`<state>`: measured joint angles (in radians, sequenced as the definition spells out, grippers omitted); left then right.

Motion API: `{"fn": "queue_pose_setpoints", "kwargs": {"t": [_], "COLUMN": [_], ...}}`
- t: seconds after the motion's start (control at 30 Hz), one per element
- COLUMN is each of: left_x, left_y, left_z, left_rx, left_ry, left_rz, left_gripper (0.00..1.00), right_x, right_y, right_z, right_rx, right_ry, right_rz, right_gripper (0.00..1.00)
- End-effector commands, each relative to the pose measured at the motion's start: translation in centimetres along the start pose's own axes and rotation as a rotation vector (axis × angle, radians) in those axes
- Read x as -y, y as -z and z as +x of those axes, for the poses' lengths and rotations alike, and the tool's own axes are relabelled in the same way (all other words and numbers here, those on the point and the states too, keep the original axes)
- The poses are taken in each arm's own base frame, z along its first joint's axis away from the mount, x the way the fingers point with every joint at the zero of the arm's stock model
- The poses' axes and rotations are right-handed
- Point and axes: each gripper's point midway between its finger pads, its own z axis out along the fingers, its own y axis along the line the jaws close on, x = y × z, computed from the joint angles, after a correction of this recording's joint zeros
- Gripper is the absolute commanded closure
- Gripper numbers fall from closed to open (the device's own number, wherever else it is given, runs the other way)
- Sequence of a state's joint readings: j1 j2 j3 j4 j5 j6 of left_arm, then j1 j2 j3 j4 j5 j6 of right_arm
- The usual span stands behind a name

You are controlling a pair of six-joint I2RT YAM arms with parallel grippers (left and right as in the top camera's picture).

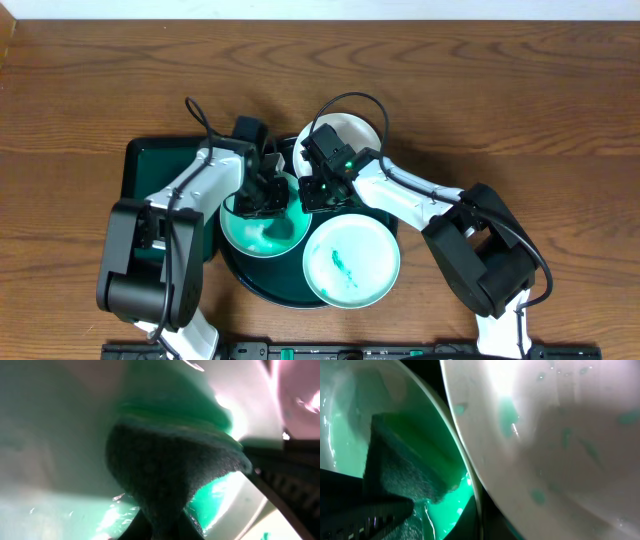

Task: Clean dirty plates on tray and stack at the side
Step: 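Scrub the left plate with the sponge in the left gripper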

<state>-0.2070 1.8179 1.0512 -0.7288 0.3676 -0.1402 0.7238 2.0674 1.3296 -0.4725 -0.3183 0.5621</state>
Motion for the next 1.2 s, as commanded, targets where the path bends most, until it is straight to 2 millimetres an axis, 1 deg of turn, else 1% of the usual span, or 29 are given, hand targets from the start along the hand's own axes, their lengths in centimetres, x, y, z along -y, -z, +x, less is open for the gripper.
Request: {"fn": "queue_pose_setpoints", "kwargs": {"t": [0.0, 0.07, 0.1, 0.2, 0.27, 0.33, 0.37, 0.43, 0.53, 0.6, 0.63, 0.73, 0.8, 0.9, 0.97, 1.1, 1.17], "left_x": [-10.0, -11.8, -12.1, -11.8, -10.6, -8.3, -6.7, -2.6, 2.7, 4.3, 4.5, 4.1, 3.1, 0.3, -1.7, -5.6, -7.8], "left_y": [2.1, 3.4, 3.7, 3.4, 2.5, 1.1, 0.5, -0.5, -0.3, 0.0, 0.0, -0.2, -0.6, -0.9, -0.9, 0.0, 0.9], "left_z": [-1.9, -1.4, -1.1, 0.0, 1.2, 2.1, 2.5, 3.3, 4.2, 4.2, 3.9, 2.6, 1.6, 0.3, -0.2, -0.8, -1.0], "left_rx": [0.204, 0.248, 0.25, 0.201, 0.125, 0.021, -0.033, -0.127, -0.181, -0.172, -0.16, -0.105, -0.07, -0.022, 0.004, 0.056, 0.097], "left_ry": [0.329, 0.42, 0.445, 0.46, 0.453, 0.367, 0.298, 0.138, -0.066, -0.145, -0.162, -0.184, -0.17, -0.093, -0.048, 0.053, 0.137], "left_rz": [-0.562, -0.676, -0.7, -0.687, -0.62, -0.484, -0.389, -0.149, 0.178, 0.283, 0.29, 0.265, 0.197, 0.024, -0.094, -0.323, -0.458], "left_gripper": [0.93, 0.93, 0.93, 0.93, 0.93, 0.93, 0.93, 0.93, 0.93, 0.93, 0.93, 0.93, 0.93, 0.93, 0.93, 0.93, 0.93], "right_x": [1.0, 1.0, 1.0, 1.0, 1.0, 1.0, 1.0, 1.0, 1.0, 1.0, 1.0, 1.0, 1.0, 1.0, 1.0, 1.0, 1.0], "right_y": [-0.9, -0.9, -0.9, -0.9, -0.9, -0.9, -0.9, -0.9, -0.9, -0.9, -0.9, -0.9, -0.9, -0.9, -0.9, -0.9, -0.9], "right_z": [0.5, 0.5, 0.5, 0.5, 0.5, 0.5, 0.5, 0.5, 0.5, 0.5, 0.5, 0.5, 0.5, 0.5, 0.5, 0.5, 0.5], "right_rx": [-0.02, -0.02, -0.02, -0.019, -0.018, -0.018, -0.018, -0.019, -0.019, -0.019, -0.019, -0.019, -0.019, -0.019, -0.02, -0.02, -0.02], "right_ry": [-0.001, -0.001, -0.001, -0.001, 0.0, 0.0, 0.0, 0.0, 0.0, 0.0, 0.0, -0.001, -0.001, -0.001, -0.001, -0.001, -0.001], "right_rz": [0.037, 0.037, 0.037, 0.037, 0.036, 0.036, 0.036, 0.036, 0.036, 0.036, 0.036, 0.036, 0.036, 0.036, 0.037, 0.037, 0.037], "right_gripper": [0.99, 0.99, 0.99, 0.99, 0.99, 0.99, 0.99, 0.99, 0.99, 0.99, 0.99, 0.99, 0.99, 0.99, 0.99, 0.99, 0.99]}}
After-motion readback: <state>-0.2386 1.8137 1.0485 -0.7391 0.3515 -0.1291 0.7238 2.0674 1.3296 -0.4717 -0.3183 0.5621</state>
